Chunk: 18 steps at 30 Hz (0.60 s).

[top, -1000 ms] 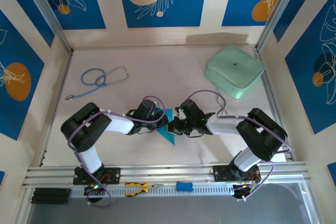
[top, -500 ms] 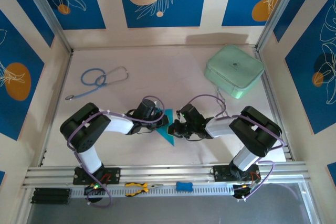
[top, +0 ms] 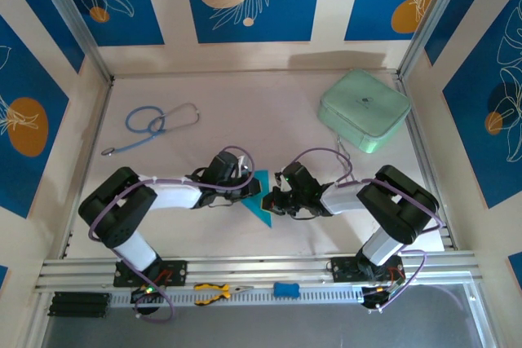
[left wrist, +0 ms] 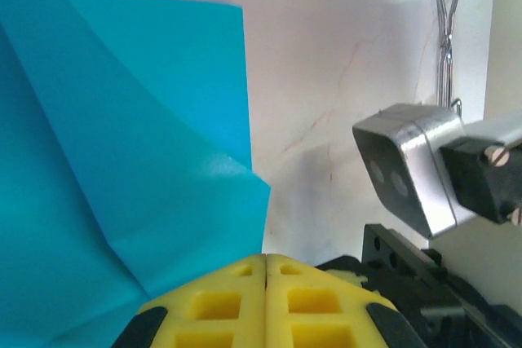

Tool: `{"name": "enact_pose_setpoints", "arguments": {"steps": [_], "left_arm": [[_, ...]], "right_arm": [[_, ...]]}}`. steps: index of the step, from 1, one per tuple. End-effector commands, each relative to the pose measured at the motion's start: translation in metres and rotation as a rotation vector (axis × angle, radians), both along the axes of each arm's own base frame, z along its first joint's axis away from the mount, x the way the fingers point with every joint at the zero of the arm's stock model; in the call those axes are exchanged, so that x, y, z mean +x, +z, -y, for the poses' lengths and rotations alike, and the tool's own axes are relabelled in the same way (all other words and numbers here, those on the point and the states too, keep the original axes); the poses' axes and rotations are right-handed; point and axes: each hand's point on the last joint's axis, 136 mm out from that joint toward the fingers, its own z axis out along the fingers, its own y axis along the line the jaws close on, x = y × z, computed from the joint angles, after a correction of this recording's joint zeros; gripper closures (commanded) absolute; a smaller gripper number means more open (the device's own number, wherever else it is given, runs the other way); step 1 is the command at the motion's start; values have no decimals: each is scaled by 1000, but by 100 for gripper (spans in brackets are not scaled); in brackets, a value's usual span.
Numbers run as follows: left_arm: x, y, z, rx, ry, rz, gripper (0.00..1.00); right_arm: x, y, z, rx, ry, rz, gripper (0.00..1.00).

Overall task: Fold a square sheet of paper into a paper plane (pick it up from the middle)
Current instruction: Fourth fold the wing at the center of the table.

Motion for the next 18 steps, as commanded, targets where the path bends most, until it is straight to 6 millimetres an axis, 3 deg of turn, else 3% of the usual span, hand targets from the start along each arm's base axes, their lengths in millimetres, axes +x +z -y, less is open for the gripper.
{"name": "enact_pose_setpoints", "arguments": {"steps": [1, 5, 11, 18], "left_arm": [[-10, -10, 2, 13, -68, -48, 99], [-9, -26, -2, 59, -58, -65, 97], [8, -43, -15, 131, 23, -74, 95], [26, -46, -29, 176, 104, -78, 95]], "right_arm": [[-28, -40, 33, -157, 0, -128, 96], [-29, -41, 34, -157, 5, -135, 96], [-41, -51, 43, -191, 13, -169, 96], [-52, -58, 50, -208, 36, -185, 97]]}}
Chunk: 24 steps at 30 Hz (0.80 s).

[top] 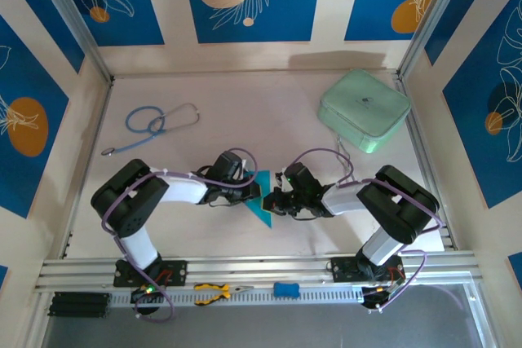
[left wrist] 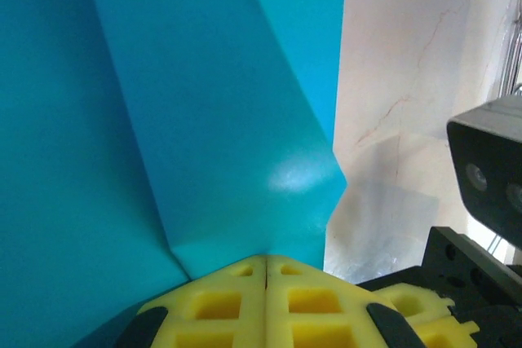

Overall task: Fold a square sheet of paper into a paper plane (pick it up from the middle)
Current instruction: Fourth fold the wing at the center of the table.

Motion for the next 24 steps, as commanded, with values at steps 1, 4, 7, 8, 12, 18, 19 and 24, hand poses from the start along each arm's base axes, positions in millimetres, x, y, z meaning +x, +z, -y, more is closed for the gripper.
{"name": "enact_pose_setpoints", "arguments": {"steps": [1, 4, 7, 8, 12, 18, 19, 24], "left_arm": [[26, -17, -26, 115, 112, 10, 95], [37, -16, -28, 110, 128, 19, 95], [47, -15, -30, 105, 144, 32, 94], [50, -16, -32, 111, 149, 38, 94], [64, -17, -41, 151, 160, 46, 94], [81, -18, -55, 192, 165, 62, 94], [83, -20, -57, 200, 163, 60, 94], [96, -16, -57, 185, 164, 69, 93]], "right_arm": [[-48, -57, 49, -225, 19, -193, 97], [-49, -56, 49, -220, 29, -195, 97], [-48, -56, 49, -216, 35, -195, 97], [-49, -56, 49, -215, 37, -196, 97], [-48, -55, 49, -210, 40, -196, 97], [-48, -55, 51, -208, 39, -195, 97], [-47, -55, 51, -208, 39, -193, 97], [-47, -53, 51, -205, 50, -193, 97]]}}
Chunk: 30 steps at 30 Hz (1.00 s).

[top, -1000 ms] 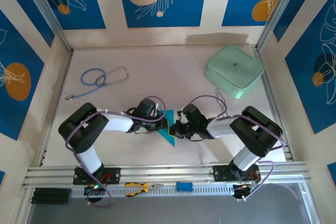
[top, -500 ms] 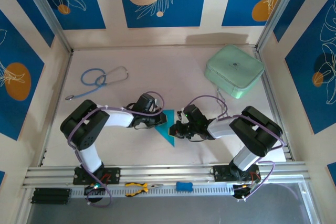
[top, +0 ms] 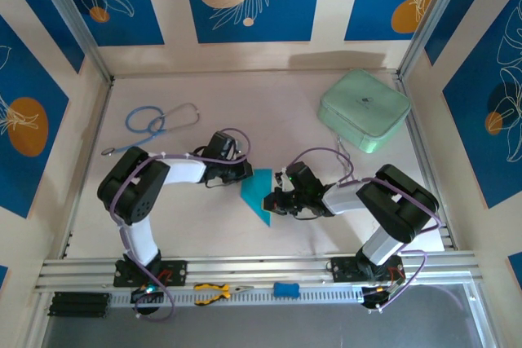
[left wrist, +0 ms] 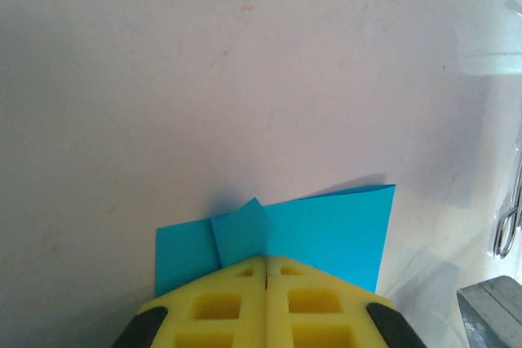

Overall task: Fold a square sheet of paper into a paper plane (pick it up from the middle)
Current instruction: Fourth fold the wing at the center of the table.

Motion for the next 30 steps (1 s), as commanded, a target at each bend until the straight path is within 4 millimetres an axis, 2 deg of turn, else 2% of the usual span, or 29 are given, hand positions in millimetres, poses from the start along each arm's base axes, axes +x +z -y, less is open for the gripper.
{"name": "enact_pose_setpoints", "arguments": {"steps": [1, 8, 15, 18, 25, 27, 30], "left_arm": [[25, -14, -30, 114, 77, 31, 93], [34, 3, -40, 108, 96, 69, 92], [27, 12, -39, 59, 99, 74, 92], [21, 10, -40, 44, 110, 59, 92], [7, 4, -48, 35, 137, 39, 92], [5, 4, -49, 37, 139, 39, 92], [3, 4, -51, 39, 140, 40, 92]], "right_arm": [[-49, -53, 49, -225, 17, -207, 97], [-44, -48, 48, -212, 42, -206, 97], [-39, -47, 46, -236, 49, -205, 97], [-29, -29, 41, -209, 46, -152, 96], [3, 41, 15, -138, 63, 15, 93], [7, 49, 6, -127, 80, 33, 93], [16, 48, -7, -128, 98, 33, 93]]}}
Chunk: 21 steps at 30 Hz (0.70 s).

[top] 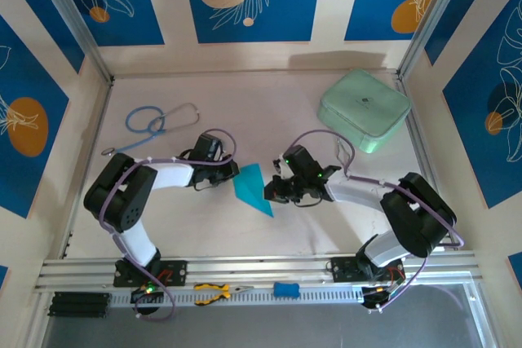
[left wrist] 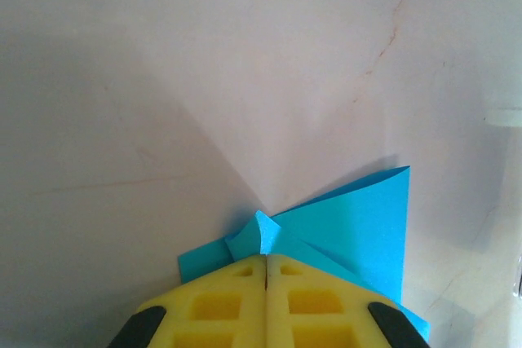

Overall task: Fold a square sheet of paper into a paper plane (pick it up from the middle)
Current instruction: Fourth fold the wing at the center of the table.

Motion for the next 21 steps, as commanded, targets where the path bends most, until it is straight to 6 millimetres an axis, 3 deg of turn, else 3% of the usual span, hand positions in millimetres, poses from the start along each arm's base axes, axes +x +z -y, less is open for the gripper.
{"name": "enact_pose_setpoints", "arguments": {"steps": [1, 7, 13, 16, 21], "left_arm": [[1, 4, -4, -2, 20, 14, 92], [2, 3, -3, -5, 13, 12, 92], [2, 0, -5, 14, 4, 10, 92], [4, 4, -1, 9, -19, 21, 91], [24, 27, -2, 41, -54, 77, 90]], "right_arm": [[-1, -11, -7, -45, 39, -33, 93], [15, -26, -32, -54, 53, -58, 92], [24, -44, -32, -69, 32, -96, 92], [12, -63, -18, -125, 23, -136, 92], [-26, -96, 4, -162, 25, -226, 94]]}}
